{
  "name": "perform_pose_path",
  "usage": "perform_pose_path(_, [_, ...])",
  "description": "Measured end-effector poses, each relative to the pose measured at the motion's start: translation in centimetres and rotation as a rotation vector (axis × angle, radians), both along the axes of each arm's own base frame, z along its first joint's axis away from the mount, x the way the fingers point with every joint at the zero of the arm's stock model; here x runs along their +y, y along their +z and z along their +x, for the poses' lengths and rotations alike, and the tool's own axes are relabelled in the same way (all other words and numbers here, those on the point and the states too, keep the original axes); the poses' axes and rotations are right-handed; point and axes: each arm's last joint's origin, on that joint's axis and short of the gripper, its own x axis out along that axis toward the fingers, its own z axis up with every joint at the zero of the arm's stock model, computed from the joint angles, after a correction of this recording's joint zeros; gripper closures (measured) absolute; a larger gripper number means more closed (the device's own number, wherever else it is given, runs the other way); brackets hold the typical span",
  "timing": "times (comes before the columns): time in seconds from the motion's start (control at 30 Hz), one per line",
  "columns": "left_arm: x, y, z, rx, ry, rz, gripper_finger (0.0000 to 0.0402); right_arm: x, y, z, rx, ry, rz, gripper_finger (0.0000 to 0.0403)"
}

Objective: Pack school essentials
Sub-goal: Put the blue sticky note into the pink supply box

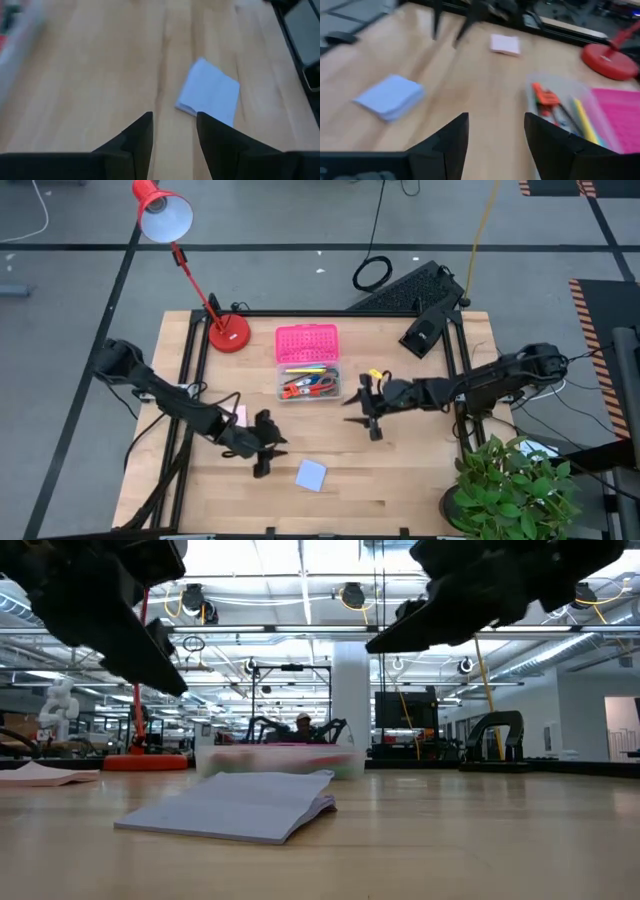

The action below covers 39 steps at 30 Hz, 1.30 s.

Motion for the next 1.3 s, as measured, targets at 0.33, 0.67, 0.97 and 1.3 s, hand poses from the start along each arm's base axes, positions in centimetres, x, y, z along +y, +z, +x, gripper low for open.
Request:
perform_pose_path(0.33, [-0.1,-2.5,4.6,0.063,-0.162,-0.004,0.0231,4.1,-0.1,-0.9,0.012,0.038,0.030,0.0218])
perform_pose_path(0.67, [0.1,-3.9,8.4,0.097,-0.254,-0.032,0.0172,4.6,-0.2,-1.1,0.027,0.024,0.034,0.0218])
perform_pose_path(0.97, [0.1,-5.8,9.0,0.141,-0.323,-0.011,0.0257,4.5,-0.7,-1.4,0.036,0.022,0.032,0.0218])
perform_pose_path(1.3, [0.4,-5.8,9.0,0.134,-0.364,0.000,0.0395,4.2,-1.5,-1.8,0.041,-0.010,0.020,0.0218])
